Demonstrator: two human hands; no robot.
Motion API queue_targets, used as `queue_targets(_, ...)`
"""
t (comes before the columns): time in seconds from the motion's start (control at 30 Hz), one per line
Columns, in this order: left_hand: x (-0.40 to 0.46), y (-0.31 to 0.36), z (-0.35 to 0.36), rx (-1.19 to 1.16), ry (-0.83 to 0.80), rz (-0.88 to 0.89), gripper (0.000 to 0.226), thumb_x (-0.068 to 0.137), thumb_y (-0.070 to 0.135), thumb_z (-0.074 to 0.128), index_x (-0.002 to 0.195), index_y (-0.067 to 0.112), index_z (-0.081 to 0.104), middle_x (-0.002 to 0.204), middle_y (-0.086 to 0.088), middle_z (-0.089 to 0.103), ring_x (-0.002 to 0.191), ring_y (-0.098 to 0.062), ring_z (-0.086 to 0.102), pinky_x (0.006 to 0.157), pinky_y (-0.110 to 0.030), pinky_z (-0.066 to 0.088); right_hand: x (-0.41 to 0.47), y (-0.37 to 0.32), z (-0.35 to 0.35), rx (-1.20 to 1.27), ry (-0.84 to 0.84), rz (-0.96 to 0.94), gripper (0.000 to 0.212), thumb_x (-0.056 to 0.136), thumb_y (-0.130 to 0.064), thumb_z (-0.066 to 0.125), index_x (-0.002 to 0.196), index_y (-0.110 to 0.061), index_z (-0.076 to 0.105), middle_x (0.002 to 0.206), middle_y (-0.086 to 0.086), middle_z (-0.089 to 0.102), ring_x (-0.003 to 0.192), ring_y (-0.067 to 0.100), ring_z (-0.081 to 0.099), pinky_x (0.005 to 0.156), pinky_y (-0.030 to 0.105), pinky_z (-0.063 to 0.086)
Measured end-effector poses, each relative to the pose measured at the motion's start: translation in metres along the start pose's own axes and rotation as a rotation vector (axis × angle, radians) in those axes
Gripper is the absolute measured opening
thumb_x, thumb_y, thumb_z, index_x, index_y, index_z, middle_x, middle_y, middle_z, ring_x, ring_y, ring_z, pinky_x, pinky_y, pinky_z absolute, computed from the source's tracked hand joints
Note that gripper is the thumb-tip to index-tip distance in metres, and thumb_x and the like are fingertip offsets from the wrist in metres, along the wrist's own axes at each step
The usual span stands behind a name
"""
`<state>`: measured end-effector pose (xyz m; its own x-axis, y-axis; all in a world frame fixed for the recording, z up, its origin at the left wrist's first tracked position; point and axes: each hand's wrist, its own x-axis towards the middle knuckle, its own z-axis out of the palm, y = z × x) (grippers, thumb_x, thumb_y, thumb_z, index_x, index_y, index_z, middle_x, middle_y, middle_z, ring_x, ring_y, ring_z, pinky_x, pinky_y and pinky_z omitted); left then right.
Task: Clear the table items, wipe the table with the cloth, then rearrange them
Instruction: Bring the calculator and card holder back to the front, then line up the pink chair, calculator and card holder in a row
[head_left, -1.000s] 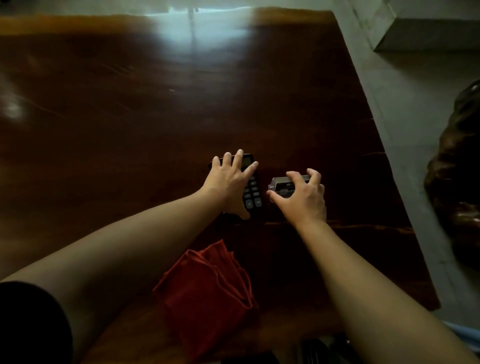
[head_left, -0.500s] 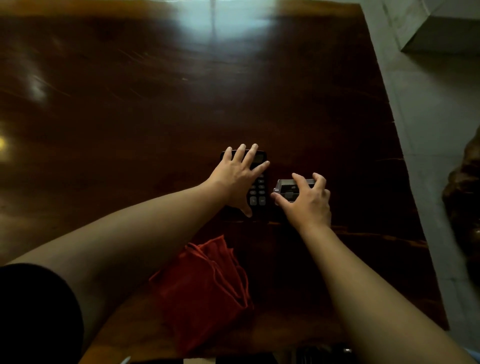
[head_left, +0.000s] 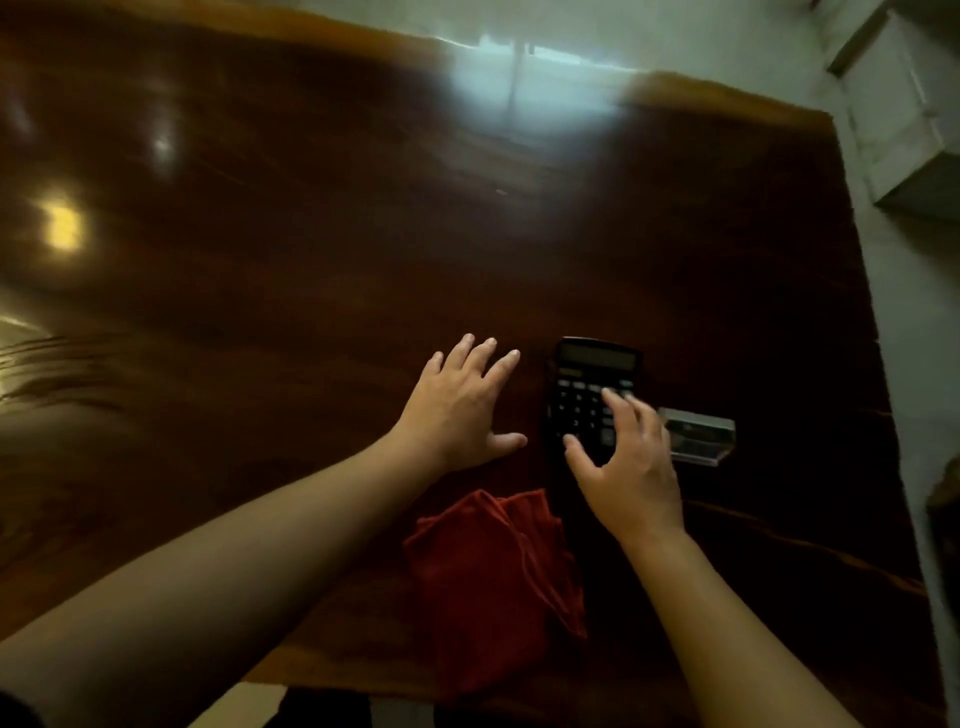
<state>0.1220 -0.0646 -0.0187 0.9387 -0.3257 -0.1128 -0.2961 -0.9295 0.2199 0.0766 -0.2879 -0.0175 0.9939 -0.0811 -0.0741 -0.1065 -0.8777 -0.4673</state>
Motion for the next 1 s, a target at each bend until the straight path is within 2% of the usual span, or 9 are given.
queue_targets(0.2,-0.095,-0.107,-0.033,-0.056,0.060,-0.295,0.110,0.072,0.084,0.055,0.158,0.028,0.016,0.165,-0.009,0.025,0.153,-0.031,0.018,0.118,-0.056,0.029,-0.020,-0.117,0.038,0.074,-0.206,-0.181,0.079,0.081,-0.062,0.070,0.150,-0.036,0.040,0.155,-0.005,0.038,0.141,0.016,0.036,0.100,0.040,0.044)
queue_targets(0.53,-0.250,-0.274,-0.074,-0.064,0.201,-0.788,0.113,0.068,0.086,0.058,0.157,0.028,0.019,0.164,-0.009,0.026,0.153,-0.035,0.012,0.116,-0.061,0.026,-0.045,-0.327,0.104,-0.088,-0.406,-0.527,0.094,0.073,-0.080,0.062,0.152,-0.047,0.024,0.163,-0.007,0.026,0.147,0.020,0.025,0.104,0.047,0.044)
queue_targets(0.67,-0.310,-0.332,-0.081,0.011,0.253,-0.951,0.112,0.068,0.085,0.057,0.156,0.026,0.022,0.165,-0.011,0.024,0.153,-0.039,0.007,0.116,-0.066,0.019,-0.061,-0.397,0.135,-0.124,-0.465,-0.633,0.094,0.073,-0.083,0.059,0.152,-0.050,0.020,0.164,-0.008,0.022,0.148,0.021,0.024,0.104,0.051,0.045)
queue_targets(0.83,-0.378,-0.393,-0.085,0.066,0.284,-1.060,0.119,0.065,0.079,0.068,0.156,0.024,0.015,0.165,-0.016,0.021,0.152,-0.042,0.005,0.117,-0.065,0.018,-0.086,-0.457,0.166,-0.159,-0.517,-0.724,0.087,0.081,-0.077,0.058,0.153,-0.049,0.017,0.165,-0.006,0.018,0.150,0.025,0.021,0.104,0.052,0.045)
queue_targets(0.9,-0.395,-0.405,-0.084,0.049,0.250,-1.082,0.124,0.065,0.076,0.072,0.157,0.024,0.009,0.165,-0.016,0.018,0.152,-0.042,0.006,0.117,-0.062,0.018,-0.095,-0.472,0.175,-0.170,-0.534,-0.761,0.086,0.083,-0.074,0.059,0.153,-0.049,0.015,0.166,-0.005,0.017,0.150,0.025,0.021,0.105,0.050,0.043)
queue_targets(1.0,-0.407,-0.409,-0.078,-0.005,0.160,-1.013,0.127,0.065,0.069,0.079,0.157,0.025,0.004,0.164,-0.015,0.020,0.150,-0.041,0.020,0.115,-0.056,0.031,-0.108,-0.487,0.185,-0.195,-0.556,-0.805,0.088,0.083,-0.072,0.061,0.153,-0.050,0.012,0.166,-0.003,0.018,0.150,0.026,0.022,0.109,0.052,0.039)
